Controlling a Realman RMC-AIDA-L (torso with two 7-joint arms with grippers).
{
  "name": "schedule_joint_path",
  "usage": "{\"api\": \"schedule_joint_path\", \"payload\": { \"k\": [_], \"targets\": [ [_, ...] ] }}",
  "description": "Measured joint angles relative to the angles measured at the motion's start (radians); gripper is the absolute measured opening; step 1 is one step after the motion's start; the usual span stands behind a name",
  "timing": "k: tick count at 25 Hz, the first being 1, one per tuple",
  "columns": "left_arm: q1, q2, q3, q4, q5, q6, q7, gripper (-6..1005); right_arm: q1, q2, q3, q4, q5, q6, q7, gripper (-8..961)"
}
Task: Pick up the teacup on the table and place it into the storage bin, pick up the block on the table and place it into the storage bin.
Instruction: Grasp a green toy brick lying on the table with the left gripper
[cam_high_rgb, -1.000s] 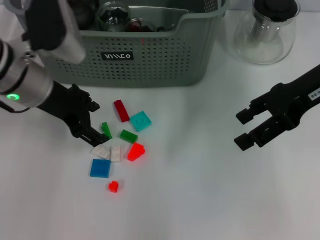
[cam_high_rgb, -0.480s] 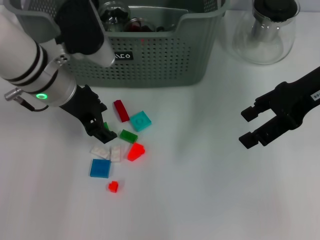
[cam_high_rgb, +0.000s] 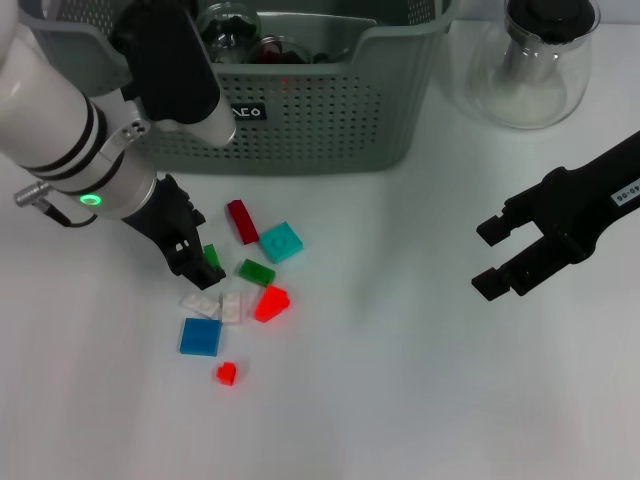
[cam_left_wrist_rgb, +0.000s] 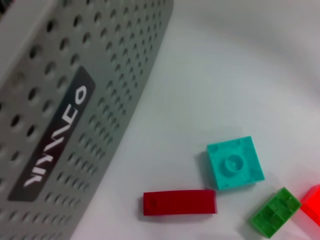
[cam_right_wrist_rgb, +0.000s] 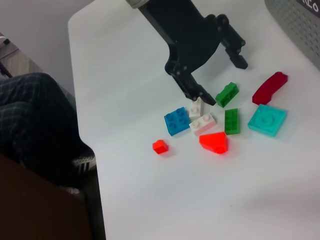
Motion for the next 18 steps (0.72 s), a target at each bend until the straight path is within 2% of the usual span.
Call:
{"api": "schedule_joint_path", "payload": {
  "k": [16, 18],
  "targets": [
    [-0.001, -0.002, 0.032, -0.029, 0.001, -0.017, -0.002, 740, 0.002, 0.005, -0.004, 0.001, 0.000, 0.027, -0.008, 928],
    [-0.004, -0.002, 0.039, -0.042, 0.001, -0.023, -0.002, 707, 0.002, 0.007, -0.004, 0.001, 0.000, 0.029, -0.011, 928]
  ]
}}
